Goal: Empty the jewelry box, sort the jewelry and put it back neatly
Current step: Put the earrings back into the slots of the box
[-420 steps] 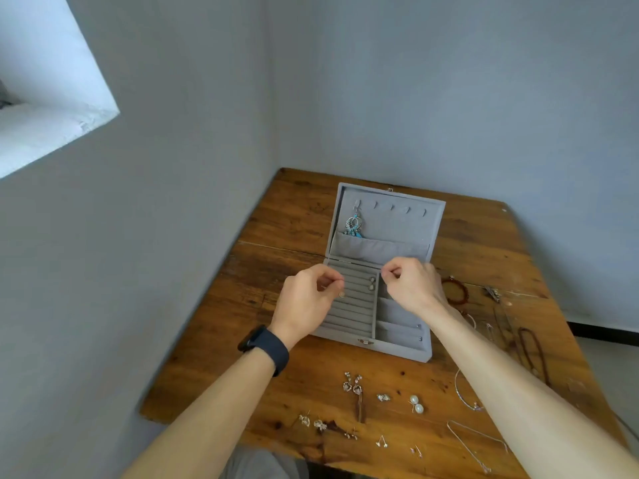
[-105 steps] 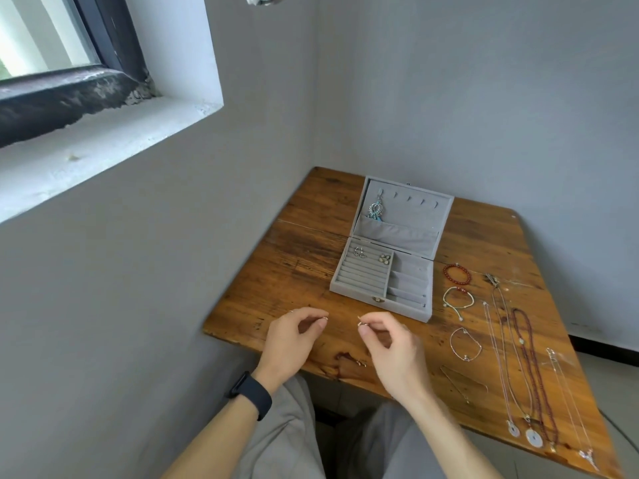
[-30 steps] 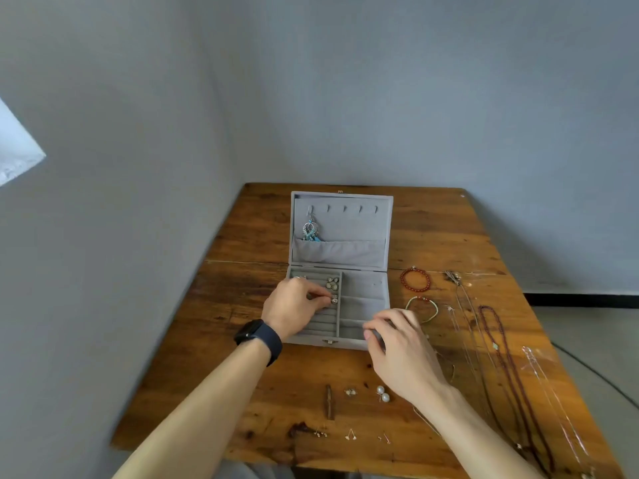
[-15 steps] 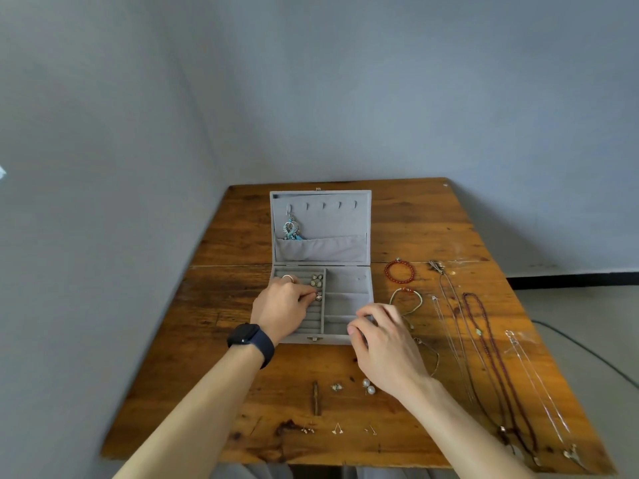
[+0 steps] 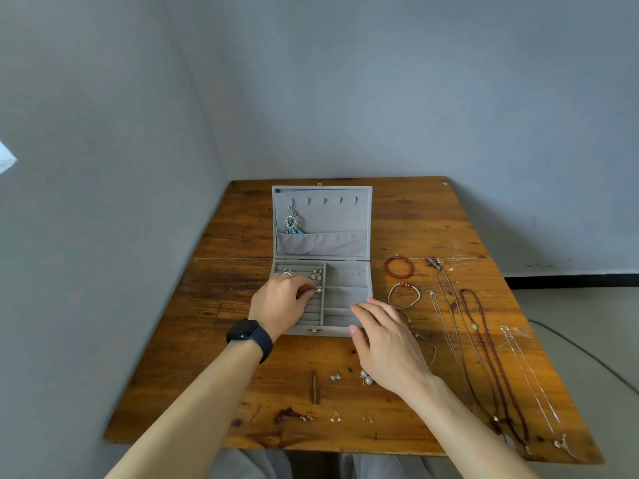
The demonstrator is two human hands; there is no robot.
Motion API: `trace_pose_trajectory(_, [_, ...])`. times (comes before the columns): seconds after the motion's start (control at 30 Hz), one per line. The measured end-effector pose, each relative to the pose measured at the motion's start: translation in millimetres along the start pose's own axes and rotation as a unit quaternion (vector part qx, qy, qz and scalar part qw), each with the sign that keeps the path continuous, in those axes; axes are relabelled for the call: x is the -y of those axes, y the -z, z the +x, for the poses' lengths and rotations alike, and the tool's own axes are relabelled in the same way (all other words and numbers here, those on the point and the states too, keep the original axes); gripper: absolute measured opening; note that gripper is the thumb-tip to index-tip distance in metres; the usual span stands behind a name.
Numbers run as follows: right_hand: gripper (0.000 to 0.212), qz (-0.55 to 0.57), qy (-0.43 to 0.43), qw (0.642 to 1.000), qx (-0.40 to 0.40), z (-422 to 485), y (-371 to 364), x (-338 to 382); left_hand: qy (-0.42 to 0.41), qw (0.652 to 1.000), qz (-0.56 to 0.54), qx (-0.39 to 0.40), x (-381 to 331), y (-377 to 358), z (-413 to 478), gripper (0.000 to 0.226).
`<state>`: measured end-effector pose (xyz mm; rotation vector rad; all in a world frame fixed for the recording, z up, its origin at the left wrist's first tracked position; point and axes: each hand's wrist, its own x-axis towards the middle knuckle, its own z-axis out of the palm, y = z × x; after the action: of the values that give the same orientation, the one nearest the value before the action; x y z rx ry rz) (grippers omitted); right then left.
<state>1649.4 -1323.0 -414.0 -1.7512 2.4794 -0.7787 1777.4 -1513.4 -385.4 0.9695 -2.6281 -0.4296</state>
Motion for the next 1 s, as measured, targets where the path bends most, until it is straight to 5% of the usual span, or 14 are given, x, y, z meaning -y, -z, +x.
trace_pose_trajectory(0.4, [0.041,0.047,-0.003,0.999,0.028,4,8,-3,0.016,0.996,-0.047,0.075,-3,15,1,0.031])
trace_pose_trajectory(0.53, [0.035,0.099,-0.043,0.994,-0.026,-6,25,-4,0.022,0.996,-0.075,0.041,-11,23,-23,0.034])
trace_pose_trajectory(0.77, [0.026,0.065,-0.089,0.993,-0.045,-57,29,-4,-0.027,0.995,-0.088,-0.046,-40,10,-91,0.026])
trace_pose_trajectory(1.0, [0.027,0.008,-0.137,0.990,-0.022,-88,16,8,-0.050,0.997,-0.050,0.024,-66,-21,-108,0.033])
